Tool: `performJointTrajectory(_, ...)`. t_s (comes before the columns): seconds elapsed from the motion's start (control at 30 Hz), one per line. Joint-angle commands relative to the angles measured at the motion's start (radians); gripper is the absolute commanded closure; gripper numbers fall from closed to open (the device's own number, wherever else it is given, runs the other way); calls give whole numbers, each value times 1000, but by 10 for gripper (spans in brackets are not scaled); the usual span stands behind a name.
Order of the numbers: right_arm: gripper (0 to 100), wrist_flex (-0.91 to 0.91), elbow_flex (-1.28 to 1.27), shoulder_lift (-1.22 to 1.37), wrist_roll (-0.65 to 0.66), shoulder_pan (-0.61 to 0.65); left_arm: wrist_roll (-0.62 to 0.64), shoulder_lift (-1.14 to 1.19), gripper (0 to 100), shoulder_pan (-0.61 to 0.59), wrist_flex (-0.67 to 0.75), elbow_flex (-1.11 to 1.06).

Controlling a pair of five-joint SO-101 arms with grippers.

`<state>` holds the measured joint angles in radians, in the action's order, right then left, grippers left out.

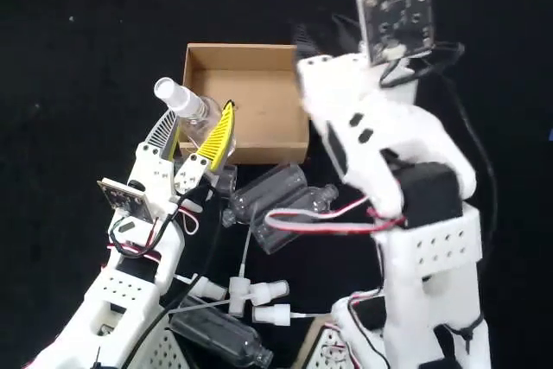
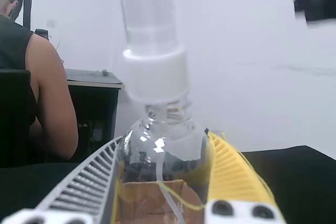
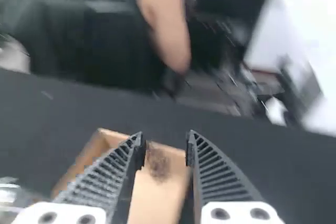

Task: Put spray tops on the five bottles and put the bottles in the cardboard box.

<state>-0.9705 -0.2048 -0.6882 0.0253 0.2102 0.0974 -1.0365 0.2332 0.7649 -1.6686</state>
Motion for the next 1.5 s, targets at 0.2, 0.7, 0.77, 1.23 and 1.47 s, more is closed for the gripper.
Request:
performJointTrajectory(0.2,887,336,-581,-15,-6,-226,8,-8,963,10,12,-24)
performJointTrajectory(0.7,888,997,-1113,-7,0,-235,2,-15,962,8,-107,-22)
performJointTrajectory(0.77,888,1040,-1138,-7,0,-235,0,-18,962,2,-129,-22)
performJointTrajectory(1.23,887,1083,-1165,-7,0,-229,0,17,964,-222,-89,266)
performJointTrajectory(1.47,881,1060,-1156,-5,-8,-158,-2,379,964,-225,-176,567)
